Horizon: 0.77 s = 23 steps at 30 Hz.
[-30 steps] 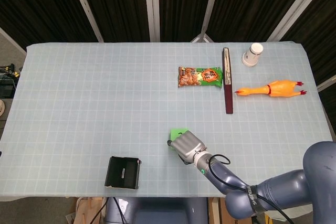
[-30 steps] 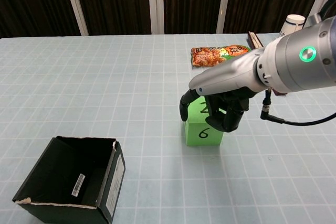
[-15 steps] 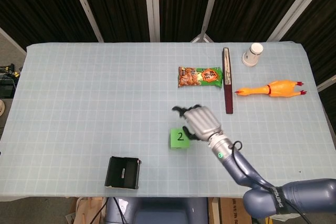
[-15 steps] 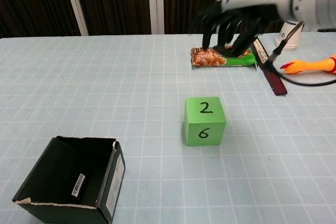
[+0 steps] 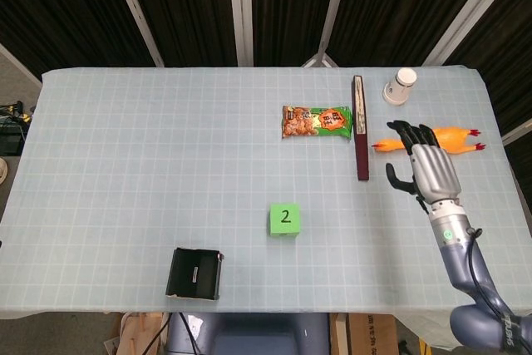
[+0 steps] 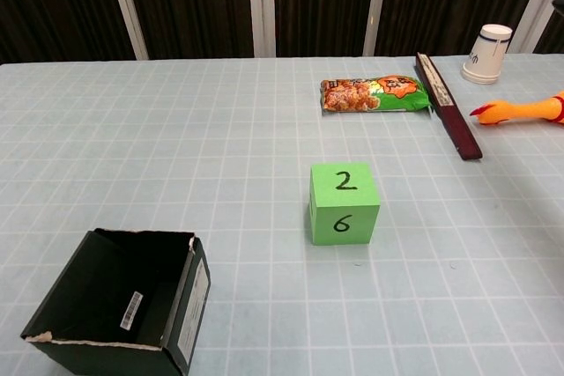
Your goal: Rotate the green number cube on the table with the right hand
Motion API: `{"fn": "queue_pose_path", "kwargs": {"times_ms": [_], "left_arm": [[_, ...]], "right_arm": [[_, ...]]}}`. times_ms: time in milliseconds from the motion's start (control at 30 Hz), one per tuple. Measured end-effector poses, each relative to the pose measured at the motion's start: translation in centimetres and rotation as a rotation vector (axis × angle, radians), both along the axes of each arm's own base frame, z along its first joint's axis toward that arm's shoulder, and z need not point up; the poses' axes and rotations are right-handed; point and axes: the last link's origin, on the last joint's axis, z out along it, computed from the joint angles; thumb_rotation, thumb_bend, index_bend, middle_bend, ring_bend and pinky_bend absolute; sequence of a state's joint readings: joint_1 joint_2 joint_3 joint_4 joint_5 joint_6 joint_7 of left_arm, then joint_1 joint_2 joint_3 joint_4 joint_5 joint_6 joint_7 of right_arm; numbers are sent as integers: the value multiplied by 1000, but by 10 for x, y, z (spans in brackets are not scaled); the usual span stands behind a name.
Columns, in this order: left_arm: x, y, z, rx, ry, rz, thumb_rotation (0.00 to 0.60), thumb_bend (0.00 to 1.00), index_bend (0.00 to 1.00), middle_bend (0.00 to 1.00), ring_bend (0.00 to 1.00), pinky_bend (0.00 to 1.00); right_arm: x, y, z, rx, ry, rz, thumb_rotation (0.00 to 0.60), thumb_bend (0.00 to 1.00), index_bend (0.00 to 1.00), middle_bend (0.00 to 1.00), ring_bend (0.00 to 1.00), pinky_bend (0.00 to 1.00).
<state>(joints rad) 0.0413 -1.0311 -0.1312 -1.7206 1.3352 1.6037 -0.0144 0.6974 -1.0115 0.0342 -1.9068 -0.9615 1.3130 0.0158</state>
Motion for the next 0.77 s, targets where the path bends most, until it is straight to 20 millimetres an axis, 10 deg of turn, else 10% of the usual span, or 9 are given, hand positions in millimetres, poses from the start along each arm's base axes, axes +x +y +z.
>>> {"fn": "queue_pose_path", "kwargs": {"times_ms": [333, 767], "left_arm": [[2, -1, -1, -13, 3, -36, 600, 270, 2, 0, 25, 160], [1, -3, -6, -34, 41, -35, 600, 268, 2, 0, 14, 154]], "right_arm": [[-67, 108, -13, -39, 146, 60, 600, 499, 141, 106, 103, 21], [-91, 146, -8, -155, 284, 55, 600, 478, 67, 55, 42, 0]]}}
